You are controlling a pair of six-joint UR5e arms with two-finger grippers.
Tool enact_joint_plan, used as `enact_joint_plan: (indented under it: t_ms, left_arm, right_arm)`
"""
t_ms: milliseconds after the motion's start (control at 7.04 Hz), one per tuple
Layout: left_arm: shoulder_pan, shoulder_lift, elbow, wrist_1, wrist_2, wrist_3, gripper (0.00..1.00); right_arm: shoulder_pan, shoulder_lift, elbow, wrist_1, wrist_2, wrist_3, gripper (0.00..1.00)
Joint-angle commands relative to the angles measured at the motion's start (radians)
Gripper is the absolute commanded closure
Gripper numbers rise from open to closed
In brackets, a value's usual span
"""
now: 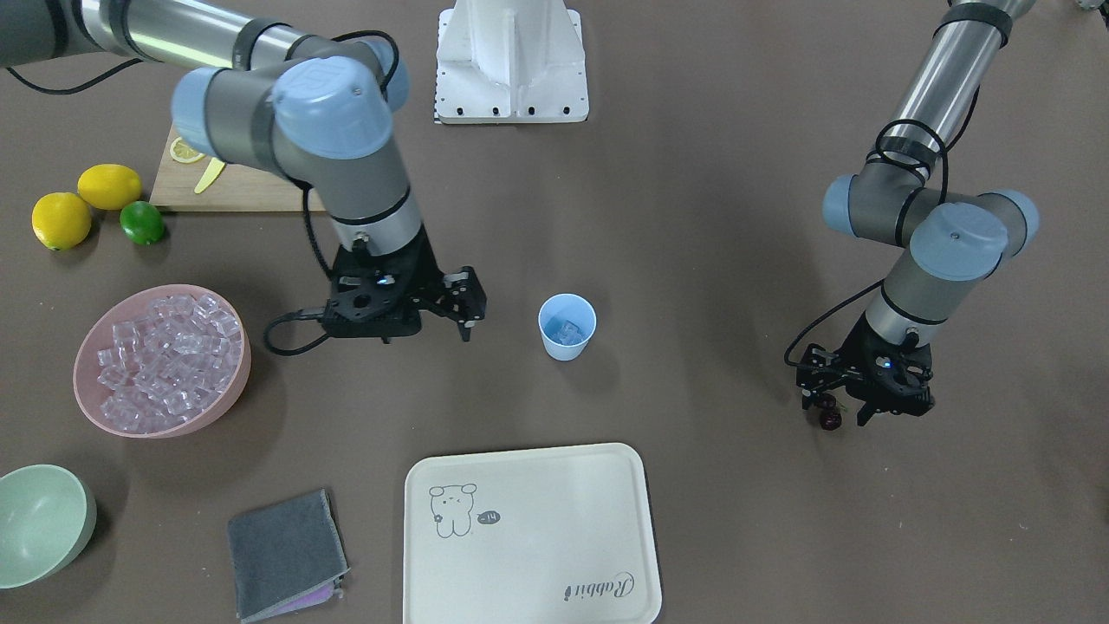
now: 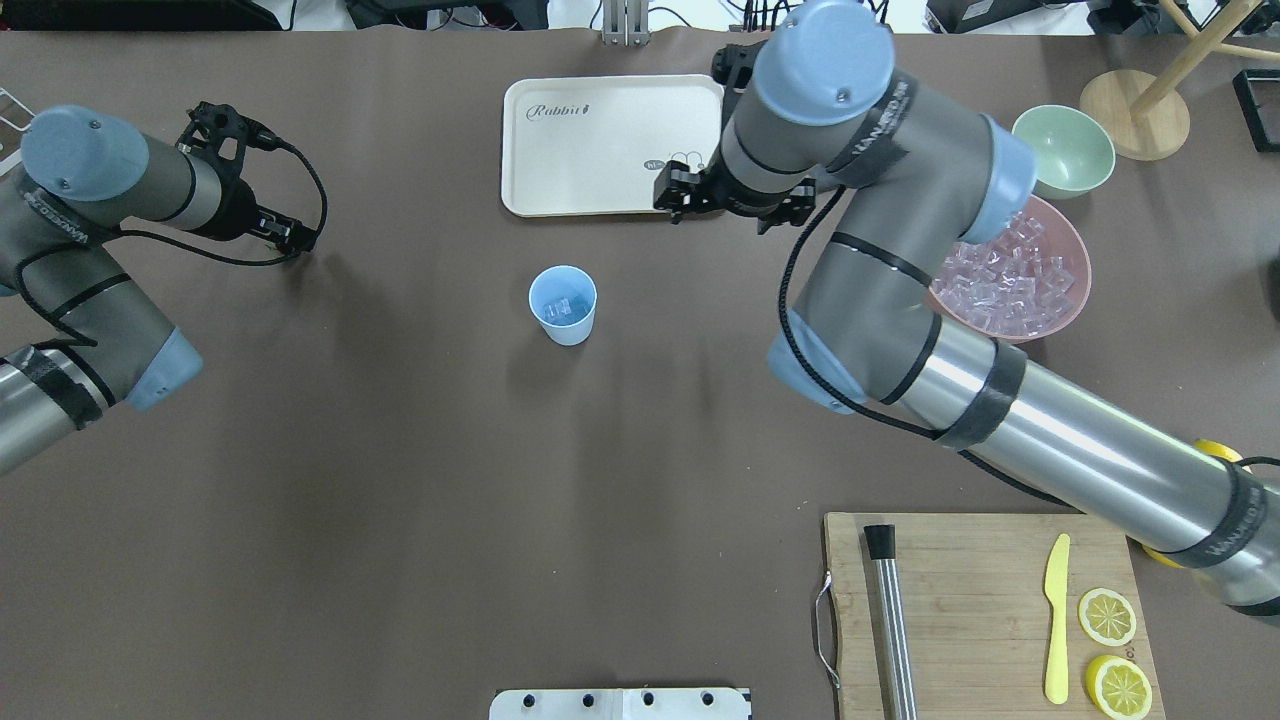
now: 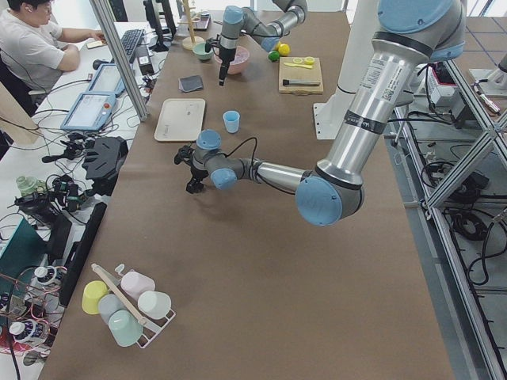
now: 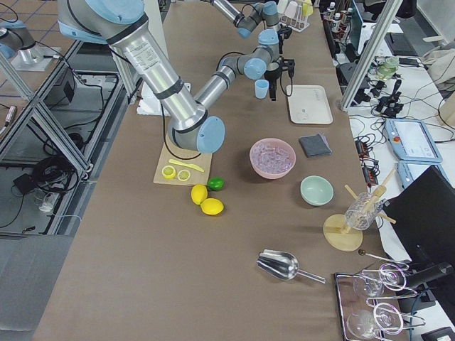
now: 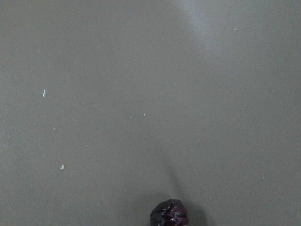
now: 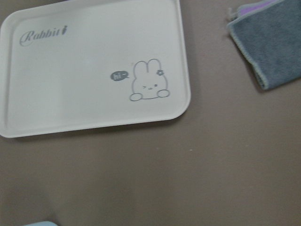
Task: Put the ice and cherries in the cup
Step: 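Grasp the cherries by the stem with the left gripper while the right arm withdraws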
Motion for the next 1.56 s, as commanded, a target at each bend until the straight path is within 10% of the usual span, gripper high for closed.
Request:
enact_joint_plan:
  t_ms: [0,568,994,1420]
  left_arm:
    - [0.011,0.01,-0.009,0.001,-0.002,-0.004,0.63]
    - [-0.02,-0.005,-0.037,0.013,-0.104,-0.108,1.0]
    - [-0.067,-0.098,-0.271,0.357,-0.211,-0.152,1.0]
    - [0.019,-0.222,-0.328,0.445,-0.203,-0.272,1.0]
  right_arm:
    - [0.113,-0.139,0.127,-0.007,0.12,-0.112,0.02]
    - [0.294,-0.374,0.17,0.008,0.264,-0.474,0.02]
    - [0.473,-0.544,0.143,0.005,0.368,-0.863,0.02]
    - [0.58,-0.646,0.094,0.005,0.421,-1.102,0.02]
